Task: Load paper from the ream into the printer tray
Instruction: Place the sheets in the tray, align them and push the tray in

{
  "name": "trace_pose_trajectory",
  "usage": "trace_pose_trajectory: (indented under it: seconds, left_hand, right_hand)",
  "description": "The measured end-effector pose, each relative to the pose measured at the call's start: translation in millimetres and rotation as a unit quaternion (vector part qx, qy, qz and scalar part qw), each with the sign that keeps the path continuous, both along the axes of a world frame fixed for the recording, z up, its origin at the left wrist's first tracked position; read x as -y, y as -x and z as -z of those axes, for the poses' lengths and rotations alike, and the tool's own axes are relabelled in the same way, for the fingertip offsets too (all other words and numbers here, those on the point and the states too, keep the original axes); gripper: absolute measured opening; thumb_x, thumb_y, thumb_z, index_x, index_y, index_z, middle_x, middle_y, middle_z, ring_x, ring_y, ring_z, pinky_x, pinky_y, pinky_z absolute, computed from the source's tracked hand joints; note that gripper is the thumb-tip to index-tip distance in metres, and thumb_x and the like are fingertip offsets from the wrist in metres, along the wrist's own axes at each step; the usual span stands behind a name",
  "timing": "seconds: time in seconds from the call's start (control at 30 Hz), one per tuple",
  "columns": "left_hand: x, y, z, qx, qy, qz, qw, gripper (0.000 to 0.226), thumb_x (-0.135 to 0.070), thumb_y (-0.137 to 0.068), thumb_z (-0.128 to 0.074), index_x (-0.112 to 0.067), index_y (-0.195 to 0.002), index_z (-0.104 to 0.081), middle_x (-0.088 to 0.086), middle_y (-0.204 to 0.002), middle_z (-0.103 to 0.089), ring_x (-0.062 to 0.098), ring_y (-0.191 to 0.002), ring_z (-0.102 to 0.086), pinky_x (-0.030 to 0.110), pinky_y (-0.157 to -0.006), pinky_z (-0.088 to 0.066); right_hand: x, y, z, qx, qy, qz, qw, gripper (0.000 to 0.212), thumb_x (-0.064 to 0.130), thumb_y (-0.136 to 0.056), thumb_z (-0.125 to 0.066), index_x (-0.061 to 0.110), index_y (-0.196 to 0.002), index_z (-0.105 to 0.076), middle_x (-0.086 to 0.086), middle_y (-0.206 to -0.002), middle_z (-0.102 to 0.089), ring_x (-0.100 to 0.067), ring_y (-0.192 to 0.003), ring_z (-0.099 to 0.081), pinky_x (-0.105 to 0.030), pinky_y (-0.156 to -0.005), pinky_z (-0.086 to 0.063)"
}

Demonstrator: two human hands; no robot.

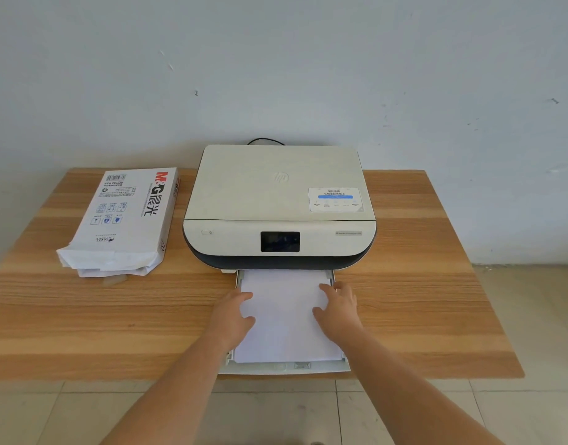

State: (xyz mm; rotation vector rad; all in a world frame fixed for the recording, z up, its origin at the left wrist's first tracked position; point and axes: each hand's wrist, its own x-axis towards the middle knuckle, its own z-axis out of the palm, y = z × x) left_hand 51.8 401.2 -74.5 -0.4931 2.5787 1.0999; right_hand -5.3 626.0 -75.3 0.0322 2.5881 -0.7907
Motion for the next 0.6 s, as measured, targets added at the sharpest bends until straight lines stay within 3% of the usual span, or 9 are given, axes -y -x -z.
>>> trace_pose_trajectory:
  seconds: [0.17, 0.33, 0.47, 0.6]
  left_hand:
    - [11, -13, 1, -0.013, 0.067, 0.089, 0.994, 0.053, -0.021, -0.088, -0.063, -0.02, -0.138, -0.045, -0.001, -0.151, -0.029, 0.017, -0.138, -0.025, 0.031, -0.114, -0.024]
    - [9, -27, 6, -0.006, 0.164, 0.247, 0.955, 0.06, -0.044, -0.086, -0.057, -0.026, -0.141, -0.04, -0.009, -0.155, -0.017, 0.013, -0.142, -0.013, 0.031, -0.115, -0.016]
    - [0, -26, 7, -0.004, 0.248, 0.322, 0.914, 0.071, -0.055, -0.08, -0.052, -0.032, -0.144, -0.031, -0.008, -0.159, -0.004, 0.015, -0.145, 0.007, 0.04, -0.118, 0.0]
    - [3, -26, 7, 0.012, 0.262, 0.334, 0.905, 0.078, -0.057, -0.078, -0.052, -0.035, -0.147, -0.022, -0.008, -0.159, 0.006, 0.016, -0.145, 0.013, 0.041, -0.118, 0.004]
  right_hand:
    - [-11, -9, 0, -0.042, 0.011, -0.034, 0.998, 0.049, 0.022, -0.094, -0.053, 0.019, -0.141, -0.042, 0.0, -0.15, -0.024, -0.02, -0.138, -0.022, -0.032, -0.111, -0.03]
    - [-19, -19, 0, -0.052, -0.066, -0.262, 0.962, 0.053, 0.033, -0.093, -0.054, 0.03, -0.143, -0.039, 0.008, -0.155, -0.021, -0.015, -0.143, -0.016, -0.035, -0.113, -0.029]
    - [-27, -19, 2, -0.053, -0.136, -0.331, 0.932, 0.072, 0.044, -0.086, -0.059, 0.034, -0.149, -0.026, 0.008, -0.161, -0.003, -0.018, -0.147, -0.001, -0.041, -0.118, -0.014]
    - [-34, -19, 5, -0.058, -0.172, -0.366, 0.913, 0.083, 0.05, -0.081, -0.061, 0.035, -0.151, -0.018, 0.006, -0.162, 0.002, -0.018, -0.148, 0.004, -0.039, -0.118, 0.001]
